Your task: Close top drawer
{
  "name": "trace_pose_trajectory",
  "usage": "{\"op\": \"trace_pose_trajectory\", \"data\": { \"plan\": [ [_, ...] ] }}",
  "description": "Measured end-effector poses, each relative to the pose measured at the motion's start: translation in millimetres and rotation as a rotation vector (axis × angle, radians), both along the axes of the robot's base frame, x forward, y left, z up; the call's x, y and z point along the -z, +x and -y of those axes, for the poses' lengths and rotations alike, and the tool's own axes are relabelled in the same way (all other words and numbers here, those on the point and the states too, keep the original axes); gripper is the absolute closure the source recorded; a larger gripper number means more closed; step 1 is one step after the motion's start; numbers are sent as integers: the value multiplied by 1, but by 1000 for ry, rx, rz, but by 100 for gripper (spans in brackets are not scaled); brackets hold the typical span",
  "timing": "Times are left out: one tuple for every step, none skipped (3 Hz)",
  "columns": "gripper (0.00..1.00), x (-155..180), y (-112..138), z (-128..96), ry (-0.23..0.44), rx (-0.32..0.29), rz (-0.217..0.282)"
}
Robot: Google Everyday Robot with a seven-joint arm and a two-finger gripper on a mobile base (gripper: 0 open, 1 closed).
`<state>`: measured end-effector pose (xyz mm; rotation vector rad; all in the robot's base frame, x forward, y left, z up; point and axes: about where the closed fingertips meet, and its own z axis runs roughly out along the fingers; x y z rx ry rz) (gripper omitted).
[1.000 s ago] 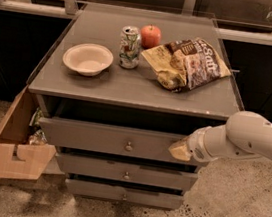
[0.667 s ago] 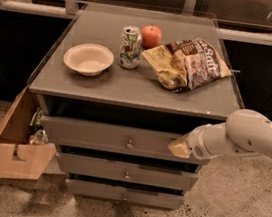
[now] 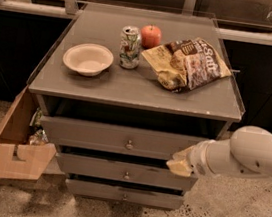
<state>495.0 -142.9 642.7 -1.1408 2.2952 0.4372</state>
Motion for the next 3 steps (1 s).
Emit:
{"op": "trace_pose_trajectory", "data": {
  "plan": [
    [4, -5, -63, 11, 8, 116, -16],
    [0, 3, -79, 14, -3, 118, -38],
    [0, 3, -79, 14, -3, 118, -38]
  ]
}}
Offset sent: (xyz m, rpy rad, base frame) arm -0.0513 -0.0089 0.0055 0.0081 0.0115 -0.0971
